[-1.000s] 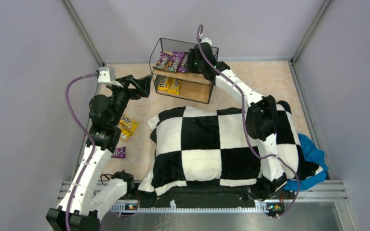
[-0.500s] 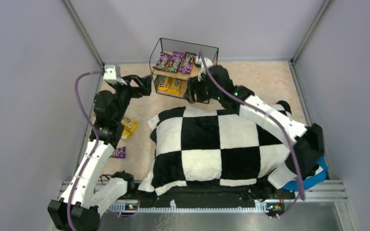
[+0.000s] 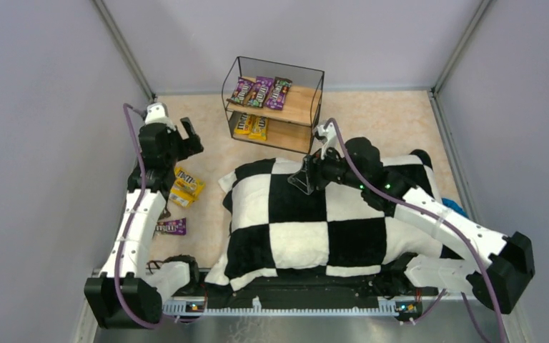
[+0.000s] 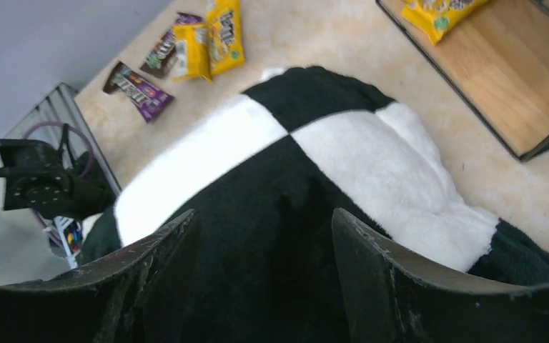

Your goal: Place and organize the candy bags onto the shelf

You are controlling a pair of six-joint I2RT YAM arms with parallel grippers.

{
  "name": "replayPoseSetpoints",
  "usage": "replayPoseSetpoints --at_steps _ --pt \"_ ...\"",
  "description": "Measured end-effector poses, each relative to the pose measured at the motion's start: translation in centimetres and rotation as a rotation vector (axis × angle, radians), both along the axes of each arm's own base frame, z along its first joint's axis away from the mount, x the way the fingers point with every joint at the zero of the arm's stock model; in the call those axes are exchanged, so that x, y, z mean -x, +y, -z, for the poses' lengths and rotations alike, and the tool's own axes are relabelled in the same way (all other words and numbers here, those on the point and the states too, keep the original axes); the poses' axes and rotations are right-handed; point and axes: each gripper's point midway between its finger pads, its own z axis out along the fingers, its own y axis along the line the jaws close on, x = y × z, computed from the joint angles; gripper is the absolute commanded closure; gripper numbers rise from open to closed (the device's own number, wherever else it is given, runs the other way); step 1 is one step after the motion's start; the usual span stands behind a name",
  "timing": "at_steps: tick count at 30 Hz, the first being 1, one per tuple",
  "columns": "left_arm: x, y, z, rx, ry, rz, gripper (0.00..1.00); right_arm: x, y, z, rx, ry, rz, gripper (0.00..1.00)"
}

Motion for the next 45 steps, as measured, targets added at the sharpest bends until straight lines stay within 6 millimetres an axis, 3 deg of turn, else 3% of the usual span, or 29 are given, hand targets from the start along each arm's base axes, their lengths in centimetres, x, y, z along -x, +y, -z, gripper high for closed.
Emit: replayPoseSetpoints --at_steps 3,7,10,15,17,20,23,30,33,39,42,45 --pt "1.3 3.0 4.7 0.035 0.208 -0.137 0.02 0.7 -0.2 -2.2 -0.059 -0.057 -0.011 0.3" --pt "3.7 4.3 10.5 0.068 0.455 -0.25 0.02 1.8 0.4 -3.8 -0.074 -0.124 -0.014 0.27" --pt "5.0 4.9 13.2 0.085 0.569 -0.327 0.02 2.2 0.8 -3.8 -0.065 -0.139 -0.016 0.25" --pt "8.2 5.7 17.4 0.207 0.663 -0.483 0.21 1.8 0.5 -3.5 -0.05 -0.151 0.009 0.25" --pt "9.9 6.1 18.8 0.277 0.675 -0.545 0.22 1.7 0.3 -3.2 -0.043 -0.156 0.018 0.25" --pt "11.6 6.2 19.7 0.365 0.658 -0.622 0.22 1.6 0.1 -3.1 -0.038 -0.158 0.028 0.25" --pt "11.7 5.9 19.7 0.428 0.622 -0.656 0.25 1.5 0.1 -3.2 -0.039 -0.16 0.032 0.25" --pt "11.3 5.5 20.4 0.509 0.588 -0.694 0.43 1.7 0.3 -3.3 -0.047 -0.156 0.017 0.25" --pt "10.6 5.6 20.2 0.518 0.559 -0.69 0.41 1.8 0.3 -3.3 -0.048 -0.155 0.012 0.25" --pt "10.6 5.5 20.7 0.529 0.555 -0.692 0.22 1.9 0.4 -3.2 -0.049 -0.152 0.007 0.25" --pt "10.8 5.5 21.3 0.53 0.564 -0.698 0.25 1.9 0.4 -3.2 -0.049 -0.152 0.004 0.25" --pt "11.1 5.4 21.9 0.531 0.577 -0.701 0.35 2.0 0.5 -3.1 -0.048 -0.149 0.0 0.25"
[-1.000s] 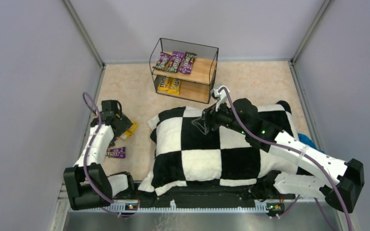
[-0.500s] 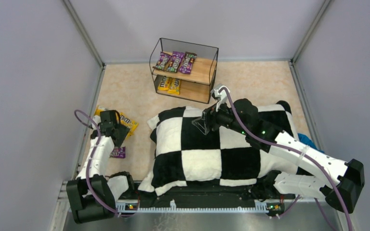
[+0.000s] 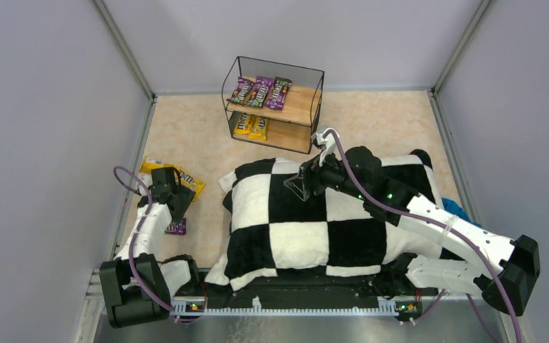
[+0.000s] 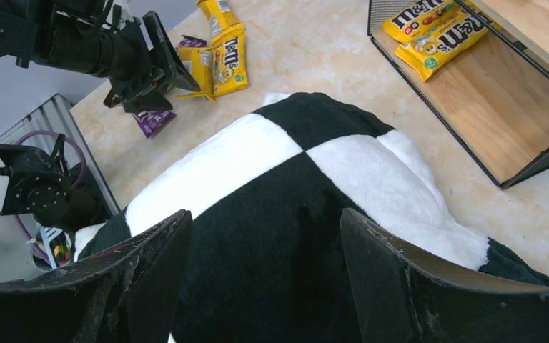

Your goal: Place and organize the candy bags onto the shelf

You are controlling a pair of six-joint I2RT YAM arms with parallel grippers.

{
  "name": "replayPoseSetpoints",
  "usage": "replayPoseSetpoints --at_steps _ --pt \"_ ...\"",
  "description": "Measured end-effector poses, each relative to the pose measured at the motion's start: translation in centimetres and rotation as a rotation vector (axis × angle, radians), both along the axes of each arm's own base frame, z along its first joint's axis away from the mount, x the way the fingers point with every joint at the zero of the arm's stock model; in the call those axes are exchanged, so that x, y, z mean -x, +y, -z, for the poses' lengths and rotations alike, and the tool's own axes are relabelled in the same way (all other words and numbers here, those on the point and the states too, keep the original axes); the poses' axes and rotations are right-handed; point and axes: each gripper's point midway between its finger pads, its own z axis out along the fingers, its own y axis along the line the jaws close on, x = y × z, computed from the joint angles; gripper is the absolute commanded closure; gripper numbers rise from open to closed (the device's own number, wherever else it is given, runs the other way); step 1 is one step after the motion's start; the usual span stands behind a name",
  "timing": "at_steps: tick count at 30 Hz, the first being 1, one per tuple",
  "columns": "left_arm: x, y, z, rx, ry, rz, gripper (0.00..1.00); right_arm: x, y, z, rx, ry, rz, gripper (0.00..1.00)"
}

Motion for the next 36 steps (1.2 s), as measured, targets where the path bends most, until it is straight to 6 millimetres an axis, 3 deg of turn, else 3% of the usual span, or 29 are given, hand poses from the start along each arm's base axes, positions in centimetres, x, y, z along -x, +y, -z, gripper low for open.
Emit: replayPoseSetpoints --at_steps 3,8,13,18,24,28,36 --pt "-0.1 -0.2 0.6 0.013 0.017 0.003 0.54 0.0 0.2 0.5 0.006 0.014 -0.007 0.25" --pt "-0.3 -0.5 0.9 0.025 0.022 0.026 0.73 -0.1 0.8 1.8 0.029 0.046 -0.019 0.25" --pt "-0.3 -0.6 0.7 0.022 0.02 0.052 1.0 -0.1 1.1 2.5 0.043 0.064 -0.027 0.24" --pt "-0.8 -1.3 -1.2 0.034 -0.02 0.114 1.0 0.0 1.4 3.0 0.054 0.075 -0.041 0.23" --pt "-2.8 -3.6 -7.2 0.068 -0.182 0.29 1.0 0.1 1.9 3.9 0.07 0.09 -0.07 0.23" --pt "-3.7 -6.4 -12.4 0.131 -0.34 0.446 1.0 0.5 2.9 3.6 0.045 0.081 -0.123 0.27" --pt "-2.8 -11.9 -23.1 0.272 -0.666 0.731 1.0 -0.4 5.6 4.1 0.02 0.064 -0.192 0.29"
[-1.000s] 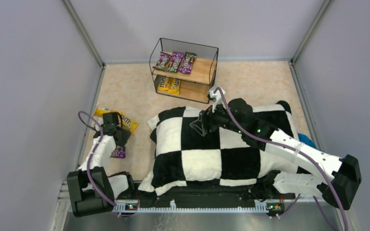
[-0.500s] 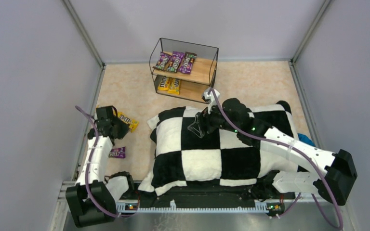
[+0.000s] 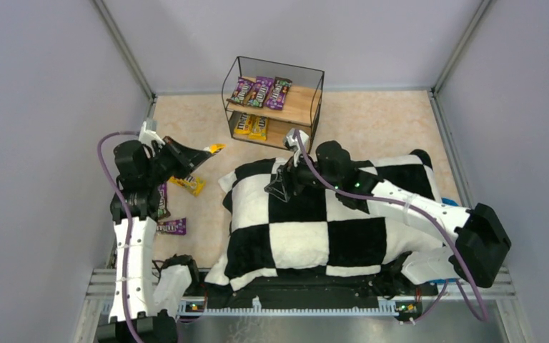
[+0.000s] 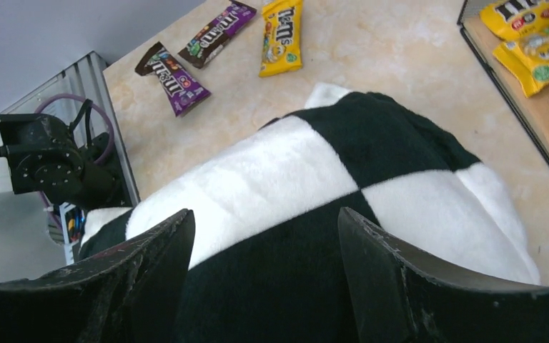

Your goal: Place and organize the candy bags onto the shelf

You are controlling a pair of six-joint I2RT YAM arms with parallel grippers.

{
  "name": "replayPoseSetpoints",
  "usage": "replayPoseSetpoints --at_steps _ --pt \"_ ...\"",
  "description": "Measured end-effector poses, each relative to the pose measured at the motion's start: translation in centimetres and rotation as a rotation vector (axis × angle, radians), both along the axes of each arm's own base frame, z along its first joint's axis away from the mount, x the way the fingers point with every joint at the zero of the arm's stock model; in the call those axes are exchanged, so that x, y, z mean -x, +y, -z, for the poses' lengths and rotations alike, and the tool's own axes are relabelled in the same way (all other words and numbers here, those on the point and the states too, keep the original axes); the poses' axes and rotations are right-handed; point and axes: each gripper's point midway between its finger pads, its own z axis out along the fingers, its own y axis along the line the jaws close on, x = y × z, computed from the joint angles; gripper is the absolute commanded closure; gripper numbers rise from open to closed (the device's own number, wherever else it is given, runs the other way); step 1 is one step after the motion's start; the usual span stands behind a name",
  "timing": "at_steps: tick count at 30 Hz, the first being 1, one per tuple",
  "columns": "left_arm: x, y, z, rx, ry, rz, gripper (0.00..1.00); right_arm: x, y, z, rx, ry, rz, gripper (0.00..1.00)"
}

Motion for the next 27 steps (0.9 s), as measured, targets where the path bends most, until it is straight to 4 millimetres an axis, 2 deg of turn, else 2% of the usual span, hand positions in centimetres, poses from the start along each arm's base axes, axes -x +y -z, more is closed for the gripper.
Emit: replayPoseSetpoints --at_steps 3,5,9,14,19,23,27 --pt "1.0 -1.7 -3.8 0.051 -0.104 0.095 1.0 -0.3 1.0 -0.1 -0.008 -0.023 -0.029 0.32" --pt "1.6 -2.7 -5.7 0.081 -0.151 0.163 1.0 -0.6 2.0 -0.9 -0.011 -0.07 -0.054 0.32" --pt "2.6 -4.5 -7.8 0.127 -0.197 0.282 1.0 -0.7 4.0 -3.8 -0.042 -0.236 -0.103 0.33" --pt "3.7 -5.9 -8.6 0.148 -0.223 0.405 1.0 -1.0 4.9 -6.9 -0.087 -0.437 -0.141 0.34" --pt "4.8 -7.6 -8.3 0.151 -0.224 0.534 1.0 -1.4 5.2 -10.2 -0.127 -0.578 -0.15 0.38" --pt "5.9 -9.2 -8.1 0.138 -0.234 0.637 1.0 -0.7 5.6 -11.9 -0.165 -0.643 -0.201 0.49" --pt "6.7 -10.0 -8.3 0.126 -0.253 0.693 1.0 0.3 5.9 -11.9 -0.179 -0.647 -0.256 0.61"
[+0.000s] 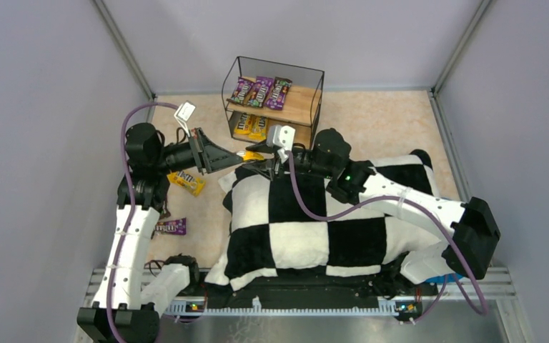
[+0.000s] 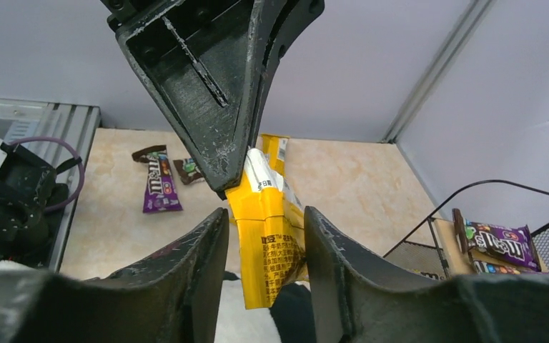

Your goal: Place and organize the candy bags onto the shelf

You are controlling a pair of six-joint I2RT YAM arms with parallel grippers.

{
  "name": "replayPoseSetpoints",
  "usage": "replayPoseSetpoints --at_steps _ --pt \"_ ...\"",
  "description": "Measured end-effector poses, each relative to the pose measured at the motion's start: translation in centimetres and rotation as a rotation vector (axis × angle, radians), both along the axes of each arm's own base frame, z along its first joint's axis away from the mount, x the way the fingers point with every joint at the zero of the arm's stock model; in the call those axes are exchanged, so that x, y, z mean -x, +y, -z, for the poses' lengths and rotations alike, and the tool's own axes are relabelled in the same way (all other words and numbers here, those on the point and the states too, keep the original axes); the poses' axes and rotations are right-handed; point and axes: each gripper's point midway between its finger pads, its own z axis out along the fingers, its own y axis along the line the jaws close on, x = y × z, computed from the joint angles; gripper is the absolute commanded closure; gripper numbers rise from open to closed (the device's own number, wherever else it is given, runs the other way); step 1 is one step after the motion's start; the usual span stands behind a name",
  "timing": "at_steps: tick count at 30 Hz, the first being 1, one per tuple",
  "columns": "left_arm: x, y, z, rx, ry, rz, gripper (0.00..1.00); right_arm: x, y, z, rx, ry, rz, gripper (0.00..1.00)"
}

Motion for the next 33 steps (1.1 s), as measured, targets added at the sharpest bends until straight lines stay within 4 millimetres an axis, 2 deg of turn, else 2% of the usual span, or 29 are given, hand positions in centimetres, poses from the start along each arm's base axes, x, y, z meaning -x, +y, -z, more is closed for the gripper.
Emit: replayPoseSetpoints --at_steps 8,13,14,15,16,17,18,20,25,30,33 --pt "0.2 -0.6 0.3 -0.006 -0.004 0.045 1.0 0.6 -0.3 -0.3 -0.014 0.003 -0.019 0.75" --pt "0.1 -0.7 0.4 -0.004 0.002 0.059 1.0 0.6 -0.7 0.0 -0.022 0.037 0.001 1.0" --pt "0.0 -0.8 0.4 -0.002 0.0 0.063 0.92 0.6 -0.8 0.0 -0.03 0.045 0.007 1.0" --pt "0.0 -0.8 0.3 0.001 0.0 0.069 0.78 0.6 -0.8 0.0 -0.04 0.062 0.013 1.0" --pt "0.0 -0.9 0.2 0.006 0.001 0.076 0.61 0.5 -0.9 0.1 -0.053 0.083 0.021 1.0" --pt "-0.1 -1.0 0.1 0.011 0.001 0.083 0.33 0.5 -1.0 0.0 -0.064 0.105 0.028 1.0" --pt "-0.2 -1.0 0.0 0.015 -0.003 0.086 0.19 0.3 -1.1 0.1 -0.078 0.138 0.041 1.0" --pt "-0.3 -1.1 -0.3 0.021 -0.015 0.096 0.03 -0.2 -1.4 0.6 -0.102 0.217 0.075 1.0" --pt "-1.0 -1.0 -0.3 0.009 -0.055 0.069 0.02 -2.4 -3.4 1.9 -0.2 0.491 0.121 1.0" --pt "-2.1 -0.7 0.4 -0.017 -0.091 0.014 0.02 -6.0 -7.5 0.7 -0.371 0.759 0.127 1.0" --pt "-2.7 -0.7 2.1 -0.018 -0.071 0.006 0.01 -6.9 -9.5 -0.3 -0.45 0.894 0.085 1.0"
